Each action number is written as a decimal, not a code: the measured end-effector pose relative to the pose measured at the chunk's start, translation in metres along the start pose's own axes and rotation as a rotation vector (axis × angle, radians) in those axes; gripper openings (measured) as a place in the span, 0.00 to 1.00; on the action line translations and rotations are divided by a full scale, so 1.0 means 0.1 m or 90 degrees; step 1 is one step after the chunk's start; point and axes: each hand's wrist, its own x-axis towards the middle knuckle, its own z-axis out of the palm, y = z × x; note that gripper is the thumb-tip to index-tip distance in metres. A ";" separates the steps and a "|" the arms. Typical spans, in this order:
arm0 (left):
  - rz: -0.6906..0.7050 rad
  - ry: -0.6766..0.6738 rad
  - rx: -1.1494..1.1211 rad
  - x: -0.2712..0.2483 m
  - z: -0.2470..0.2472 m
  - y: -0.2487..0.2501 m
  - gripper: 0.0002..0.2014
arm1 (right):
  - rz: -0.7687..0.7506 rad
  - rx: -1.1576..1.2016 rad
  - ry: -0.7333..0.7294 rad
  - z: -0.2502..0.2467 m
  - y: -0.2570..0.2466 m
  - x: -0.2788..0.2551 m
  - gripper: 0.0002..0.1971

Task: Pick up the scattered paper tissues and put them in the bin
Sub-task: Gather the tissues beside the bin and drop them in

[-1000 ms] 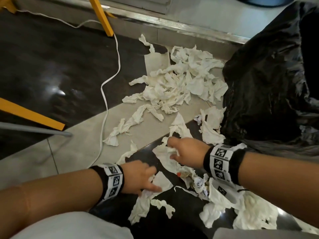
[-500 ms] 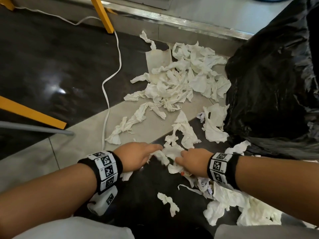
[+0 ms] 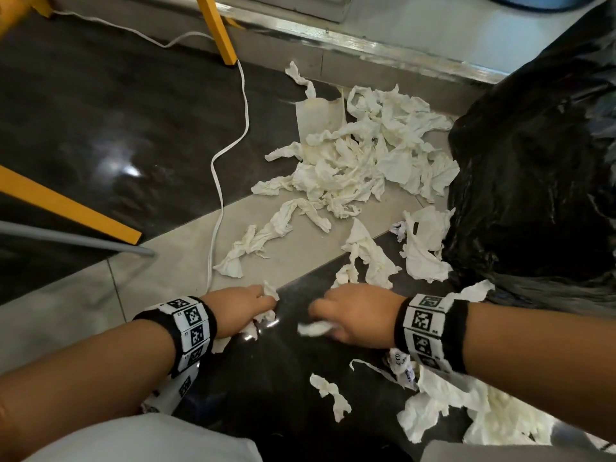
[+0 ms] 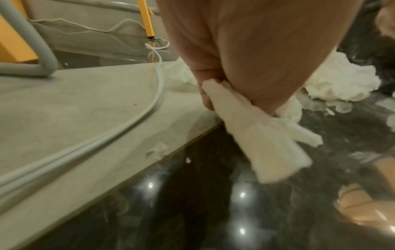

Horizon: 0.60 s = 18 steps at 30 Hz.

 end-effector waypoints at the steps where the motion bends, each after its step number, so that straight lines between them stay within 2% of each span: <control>1: -0.004 0.009 -0.005 0.02 -0.03 0.01 0.17 | -0.055 -0.031 -0.031 0.00 -0.07 0.01 0.17; 4: -0.022 0.082 -0.048 0.07 -0.15 0.07 0.18 | -0.204 -0.172 -0.162 0.13 -0.28 0.00 0.23; 5: -0.029 0.113 -0.059 0.09 -0.20 0.09 0.17 | -0.205 -0.189 -0.204 0.23 -0.34 -0.01 0.25; 7: -0.036 0.194 -0.077 0.15 -0.30 0.11 0.14 | -0.116 -0.111 -0.264 0.41 -0.45 -0.06 0.22; 9: -0.050 0.278 -0.100 0.21 -0.40 0.09 0.14 | -0.120 -0.115 -0.316 0.51 -0.44 -0.10 0.21; 11: -0.073 0.321 -0.099 0.27 -0.48 0.04 0.22 | -0.138 -0.170 -0.343 0.55 -0.34 -0.17 0.24; 13: -0.120 0.318 -0.081 0.31 -0.54 -0.01 0.35 | -0.201 -0.236 -0.335 0.58 -0.24 -0.20 0.21; 15: -0.193 0.279 -0.058 0.34 -0.55 -0.09 0.44 | -0.208 -0.258 -0.369 0.63 -0.19 -0.22 0.12; 16: -0.225 0.250 -0.049 0.36 -0.54 -0.14 0.44 | -0.193 -0.271 -0.344 0.66 -0.19 -0.22 0.09; 18: -0.263 0.184 -0.074 0.39 -0.52 -0.21 0.37 | -0.133 -0.234 -0.286 0.57 -0.18 -0.18 0.08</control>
